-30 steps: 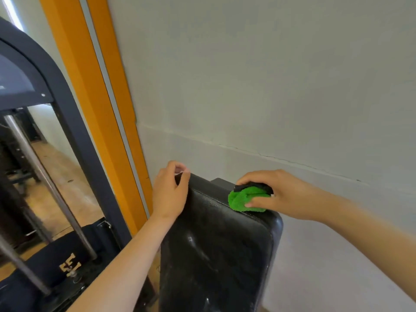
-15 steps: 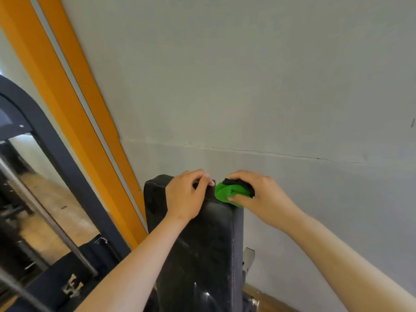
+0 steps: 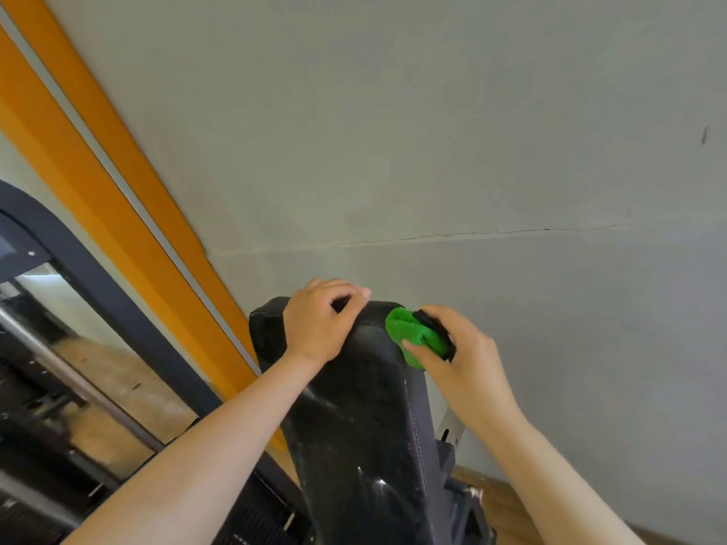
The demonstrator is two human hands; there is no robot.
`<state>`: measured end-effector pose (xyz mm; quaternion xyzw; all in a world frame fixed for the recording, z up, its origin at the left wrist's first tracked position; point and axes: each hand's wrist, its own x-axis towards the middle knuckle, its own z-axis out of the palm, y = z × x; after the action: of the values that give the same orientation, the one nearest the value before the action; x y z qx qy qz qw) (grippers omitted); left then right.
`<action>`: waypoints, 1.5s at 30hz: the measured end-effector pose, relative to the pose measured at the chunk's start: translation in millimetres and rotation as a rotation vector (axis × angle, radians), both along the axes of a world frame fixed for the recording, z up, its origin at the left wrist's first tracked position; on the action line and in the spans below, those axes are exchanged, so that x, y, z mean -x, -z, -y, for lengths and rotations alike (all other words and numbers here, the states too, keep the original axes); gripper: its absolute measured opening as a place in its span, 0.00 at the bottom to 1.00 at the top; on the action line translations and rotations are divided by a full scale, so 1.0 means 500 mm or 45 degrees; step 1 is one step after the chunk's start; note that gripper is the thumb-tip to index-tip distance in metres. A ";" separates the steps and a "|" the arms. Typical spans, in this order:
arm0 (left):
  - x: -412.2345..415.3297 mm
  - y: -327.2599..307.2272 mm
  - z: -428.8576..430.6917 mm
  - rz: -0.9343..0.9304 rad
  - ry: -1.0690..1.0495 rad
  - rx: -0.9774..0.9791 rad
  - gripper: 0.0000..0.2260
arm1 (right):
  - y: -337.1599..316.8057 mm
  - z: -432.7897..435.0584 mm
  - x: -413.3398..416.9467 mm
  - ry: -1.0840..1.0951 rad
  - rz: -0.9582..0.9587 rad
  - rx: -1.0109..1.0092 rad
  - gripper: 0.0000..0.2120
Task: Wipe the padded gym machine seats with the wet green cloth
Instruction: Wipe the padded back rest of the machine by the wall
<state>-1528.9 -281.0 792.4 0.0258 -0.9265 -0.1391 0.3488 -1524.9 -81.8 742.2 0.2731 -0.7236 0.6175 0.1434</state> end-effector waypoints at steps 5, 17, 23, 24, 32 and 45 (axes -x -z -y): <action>0.000 0.004 0.007 0.000 0.016 0.054 0.23 | 0.023 0.010 -0.033 0.022 0.100 0.100 0.18; 0.003 0.015 0.003 -0.074 -0.001 0.054 0.28 | 0.145 0.038 -0.077 0.116 0.210 0.306 0.17; 0.009 0.020 0.009 -0.147 0.006 0.075 0.31 | 0.145 0.062 -0.061 0.226 0.109 0.436 0.16; 0.009 0.023 0.010 -0.165 0.008 0.079 0.31 | 0.141 0.063 -0.058 0.244 0.078 0.450 0.16; 0.003 0.035 0.017 -0.309 0.283 0.112 0.20 | 0.105 0.098 -0.061 0.444 0.021 0.622 0.12; -0.019 -0.014 -0.018 -0.109 0.733 0.542 0.22 | 0.070 0.118 -0.096 0.593 0.112 0.603 0.09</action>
<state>-1519.3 -271.9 799.4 -0.3152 -0.8885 -0.0365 0.3315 -1476.8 -140.7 707.3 0.0327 -0.6084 0.7303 0.3088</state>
